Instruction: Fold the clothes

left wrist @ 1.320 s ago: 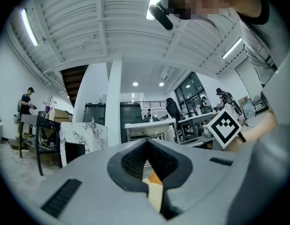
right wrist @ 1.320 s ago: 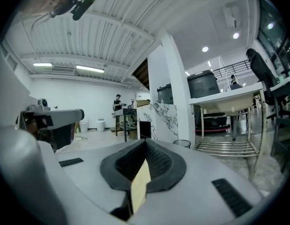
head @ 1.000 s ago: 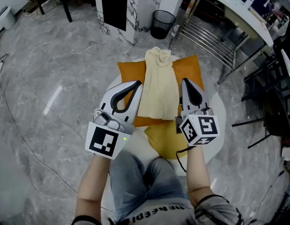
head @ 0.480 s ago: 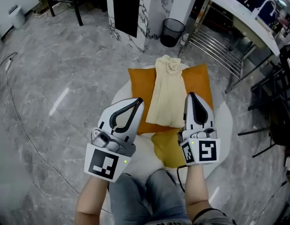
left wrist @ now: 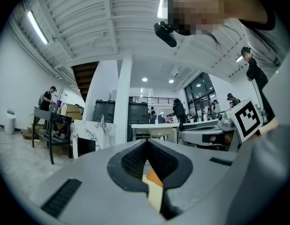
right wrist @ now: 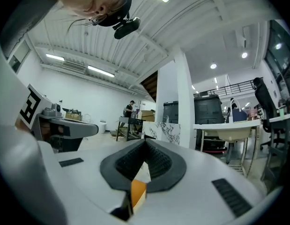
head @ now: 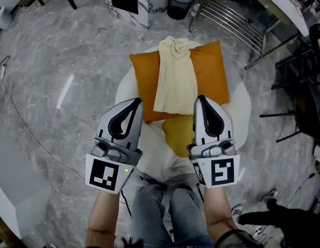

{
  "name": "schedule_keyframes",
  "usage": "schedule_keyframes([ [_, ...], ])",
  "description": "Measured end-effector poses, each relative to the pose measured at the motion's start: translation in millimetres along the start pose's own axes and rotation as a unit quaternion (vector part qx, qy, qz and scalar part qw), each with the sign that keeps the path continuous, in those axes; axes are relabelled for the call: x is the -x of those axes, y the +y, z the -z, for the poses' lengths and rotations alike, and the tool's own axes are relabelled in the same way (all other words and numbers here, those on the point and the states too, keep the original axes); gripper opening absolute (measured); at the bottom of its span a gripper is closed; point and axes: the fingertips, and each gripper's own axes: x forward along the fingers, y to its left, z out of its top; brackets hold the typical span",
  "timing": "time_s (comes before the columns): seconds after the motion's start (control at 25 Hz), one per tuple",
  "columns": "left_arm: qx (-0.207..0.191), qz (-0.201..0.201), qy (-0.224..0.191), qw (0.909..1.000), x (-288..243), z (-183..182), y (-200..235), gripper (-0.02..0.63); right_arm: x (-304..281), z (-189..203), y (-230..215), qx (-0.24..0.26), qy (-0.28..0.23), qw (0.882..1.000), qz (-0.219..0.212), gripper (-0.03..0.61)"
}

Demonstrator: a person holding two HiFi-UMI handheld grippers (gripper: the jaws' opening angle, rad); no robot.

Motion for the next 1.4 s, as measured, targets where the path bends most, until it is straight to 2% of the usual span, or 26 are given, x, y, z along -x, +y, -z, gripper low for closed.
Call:
schedule_keyframes([
  [0.16,0.008,0.02,0.01,0.9997,-3.5,-52.4,-30.3,0.003,28.8,-48.7,-20.1,-0.011,0.023,1.0,0.015,0.002],
  [0.32,0.008,0.019,0.007,0.9998,10.6,-112.4,-58.5,0.003,65.9,-100.0,-31.1,-0.02,0.036,0.999,0.024,0.002],
  [0.6,-0.009,0.006,-0.008,0.9999,43.9,-199.3,-101.4,0.003,116.6,-176.2,-28.8,-0.027,0.04,0.999,-0.001,0.002],
  [1.0,-0.016,-0.022,-0.014,0.9995,84.4,-286.9,-149.1,0.003,178.6,-269.1,-26.7,-0.013,0.033,0.999,-0.025,0.002],
  [1.4,-0.038,-0.023,-0.029,0.9986,112.5,-338.8,-197.8,0.003,235.3,-312.5,-34.1,-0.003,0.023,1.0,-0.018,0.002],
])
